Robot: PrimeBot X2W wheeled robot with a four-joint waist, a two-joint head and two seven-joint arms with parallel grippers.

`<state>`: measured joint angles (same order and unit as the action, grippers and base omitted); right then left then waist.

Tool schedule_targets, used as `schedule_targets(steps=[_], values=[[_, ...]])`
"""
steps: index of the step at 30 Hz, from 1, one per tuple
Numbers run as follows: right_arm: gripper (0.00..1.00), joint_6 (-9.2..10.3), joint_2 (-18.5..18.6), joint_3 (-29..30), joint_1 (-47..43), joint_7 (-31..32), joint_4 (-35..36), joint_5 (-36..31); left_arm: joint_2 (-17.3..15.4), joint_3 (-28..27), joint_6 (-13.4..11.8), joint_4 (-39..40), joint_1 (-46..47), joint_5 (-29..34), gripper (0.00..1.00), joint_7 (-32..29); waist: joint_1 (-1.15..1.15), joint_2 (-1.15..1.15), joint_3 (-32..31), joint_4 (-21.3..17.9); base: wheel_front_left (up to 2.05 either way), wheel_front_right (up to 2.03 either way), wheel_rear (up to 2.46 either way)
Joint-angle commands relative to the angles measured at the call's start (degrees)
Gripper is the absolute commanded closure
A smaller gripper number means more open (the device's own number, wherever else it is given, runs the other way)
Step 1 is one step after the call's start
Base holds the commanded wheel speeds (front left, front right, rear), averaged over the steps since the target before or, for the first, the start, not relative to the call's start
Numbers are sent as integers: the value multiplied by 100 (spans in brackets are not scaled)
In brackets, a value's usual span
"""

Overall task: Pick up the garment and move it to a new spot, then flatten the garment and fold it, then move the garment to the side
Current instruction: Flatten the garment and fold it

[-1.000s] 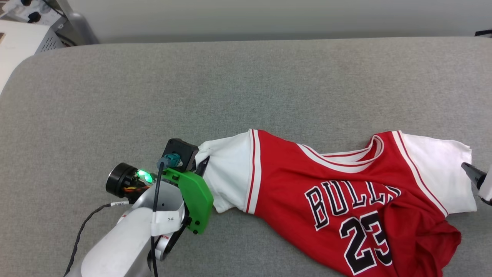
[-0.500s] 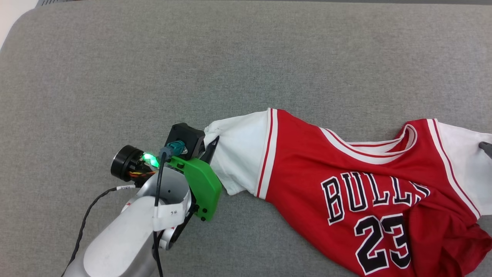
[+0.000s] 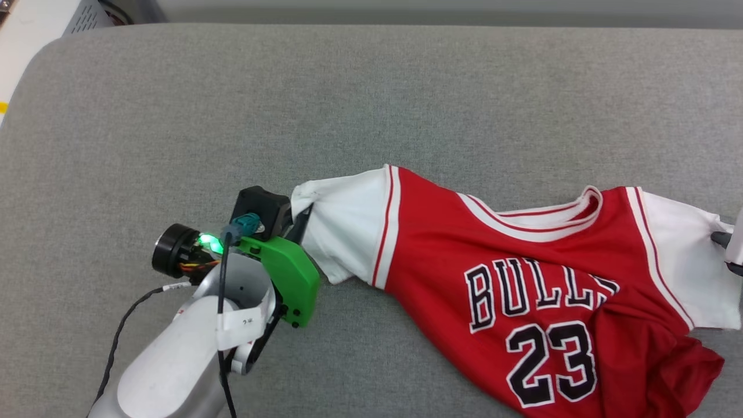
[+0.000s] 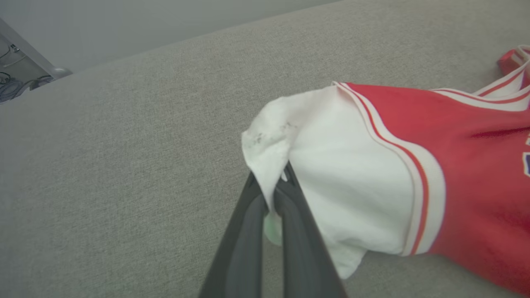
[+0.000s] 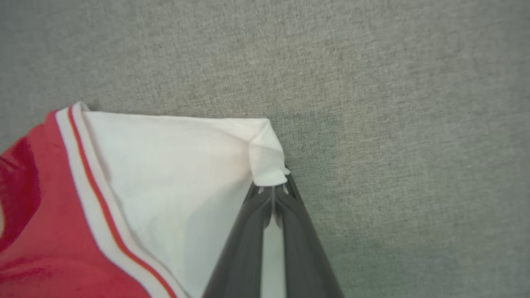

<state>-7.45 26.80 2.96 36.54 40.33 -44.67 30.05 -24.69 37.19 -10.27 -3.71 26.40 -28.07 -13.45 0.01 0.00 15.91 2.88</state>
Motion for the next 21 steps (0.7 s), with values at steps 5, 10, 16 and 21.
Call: schedule_targets(steps=[5,10,16,21], values=[[100,-3,109,-61,-1,-452,463,26,-80,-324,-112,-154,93,-67,100,378,-1,0,-568,-174,0,0,0],[100,-3,120,-112,342,-872,916,-155,-7,-967,40,-748,705,-408,100,1128,-1,0,-827,-282,0,0,0],[100,-3,-66,-154,1425,-1781,1024,-552,149,-1350,457,-2563,2605,-523,100,1556,-1,0,-732,-330,0,0,0],[100,-3,-197,-44,2359,-2256,716,-794,228,-1387,565,-3454,3754,-404,100,1713,-1,0,-450,-384,0,0,0]])
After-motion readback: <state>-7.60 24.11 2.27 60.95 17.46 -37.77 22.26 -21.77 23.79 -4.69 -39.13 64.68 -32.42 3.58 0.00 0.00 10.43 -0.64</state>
